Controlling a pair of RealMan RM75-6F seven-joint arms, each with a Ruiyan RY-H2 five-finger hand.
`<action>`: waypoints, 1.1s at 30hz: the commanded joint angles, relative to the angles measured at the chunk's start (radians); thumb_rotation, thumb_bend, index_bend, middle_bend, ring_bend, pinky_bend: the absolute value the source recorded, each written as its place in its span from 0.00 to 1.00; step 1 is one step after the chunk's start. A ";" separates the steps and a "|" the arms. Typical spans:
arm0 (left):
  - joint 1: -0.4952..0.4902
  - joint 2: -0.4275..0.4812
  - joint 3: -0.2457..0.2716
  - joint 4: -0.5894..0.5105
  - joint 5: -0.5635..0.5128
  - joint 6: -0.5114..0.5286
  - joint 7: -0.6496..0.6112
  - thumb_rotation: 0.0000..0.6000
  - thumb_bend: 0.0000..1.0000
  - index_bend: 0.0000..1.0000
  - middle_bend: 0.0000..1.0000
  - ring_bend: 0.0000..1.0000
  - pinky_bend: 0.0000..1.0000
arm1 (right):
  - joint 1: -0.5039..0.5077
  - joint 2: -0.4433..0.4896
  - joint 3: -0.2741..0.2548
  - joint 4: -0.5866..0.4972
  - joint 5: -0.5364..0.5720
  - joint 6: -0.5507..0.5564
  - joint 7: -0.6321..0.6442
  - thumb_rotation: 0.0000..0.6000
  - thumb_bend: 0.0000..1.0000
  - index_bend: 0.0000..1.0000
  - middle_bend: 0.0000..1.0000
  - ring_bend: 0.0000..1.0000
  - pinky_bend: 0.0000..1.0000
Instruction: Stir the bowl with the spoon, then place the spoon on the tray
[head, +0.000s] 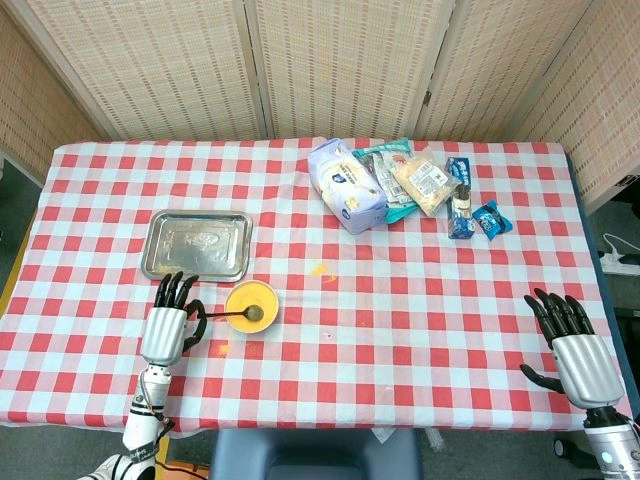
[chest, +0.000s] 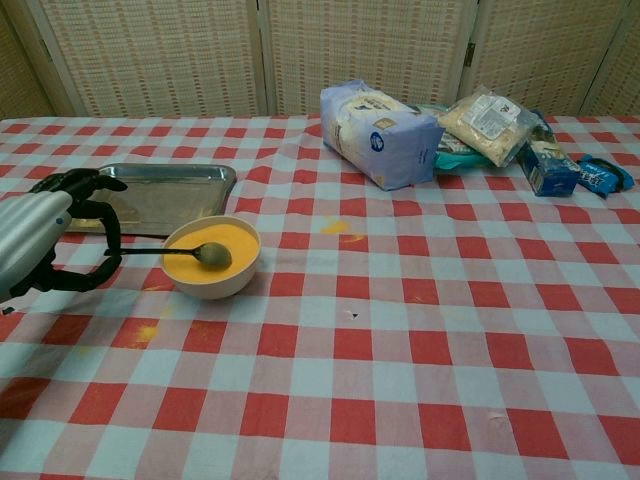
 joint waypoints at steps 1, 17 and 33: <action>0.010 0.128 0.014 -0.177 -0.017 -0.056 0.004 1.00 0.79 0.77 0.19 0.00 0.03 | 0.000 0.001 -0.002 0.000 -0.004 0.001 0.002 1.00 0.06 0.00 0.00 0.00 0.00; -0.101 0.508 -0.067 -0.693 -0.291 -0.431 0.087 1.00 0.85 0.78 0.22 0.00 0.02 | -0.004 0.011 -0.016 -0.009 -0.035 0.013 0.018 1.00 0.06 0.00 0.00 0.00 0.00; -0.362 0.583 -0.069 -0.741 -0.766 -0.516 0.494 1.00 0.87 0.78 0.23 0.02 0.01 | -0.005 0.022 -0.017 -0.009 -0.031 0.012 0.036 1.00 0.06 0.00 0.00 0.00 0.00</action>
